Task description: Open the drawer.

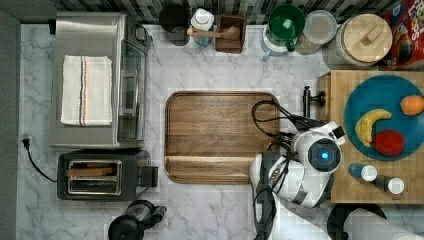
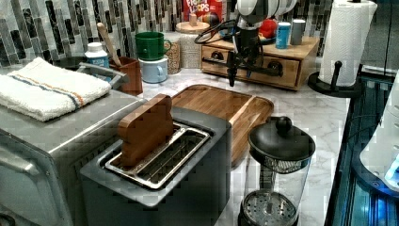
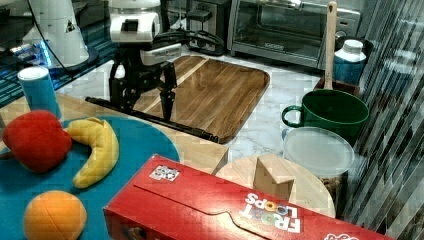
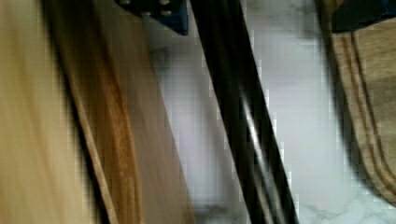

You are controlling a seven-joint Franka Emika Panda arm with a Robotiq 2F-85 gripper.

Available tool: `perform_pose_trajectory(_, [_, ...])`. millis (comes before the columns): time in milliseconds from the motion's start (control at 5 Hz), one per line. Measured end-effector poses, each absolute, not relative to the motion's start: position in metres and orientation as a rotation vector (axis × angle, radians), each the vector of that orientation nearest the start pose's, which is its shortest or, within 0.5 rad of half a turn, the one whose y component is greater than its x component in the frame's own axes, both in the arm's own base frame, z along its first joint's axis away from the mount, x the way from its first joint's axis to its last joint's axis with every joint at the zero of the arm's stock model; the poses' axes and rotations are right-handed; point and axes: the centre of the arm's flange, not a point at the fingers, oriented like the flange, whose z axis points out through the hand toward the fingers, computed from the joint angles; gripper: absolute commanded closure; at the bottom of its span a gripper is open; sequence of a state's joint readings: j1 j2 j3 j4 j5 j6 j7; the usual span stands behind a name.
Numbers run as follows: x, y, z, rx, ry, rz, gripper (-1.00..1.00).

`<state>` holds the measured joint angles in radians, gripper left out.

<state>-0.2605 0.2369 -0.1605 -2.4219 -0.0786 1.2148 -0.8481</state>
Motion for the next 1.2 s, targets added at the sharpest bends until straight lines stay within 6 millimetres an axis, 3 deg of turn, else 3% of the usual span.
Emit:
perform_pose_trajectory(400, [0.474,-0.14,0.224,-3.187,0.267,-0.104,-1.0])
perform_pose_trajectory(800, [0.478,-0.06,0.237,-3.164,0.042,0.025,-1.0])
perform_pose_trajectory(1000, [0.479,-0.03,0.24,-3.161,0.051,0.018,-1.0])
perform_pose_trajectory(1200, [0.481,-0.014,0.242,-3.157,0.165,0.004,-1.0])
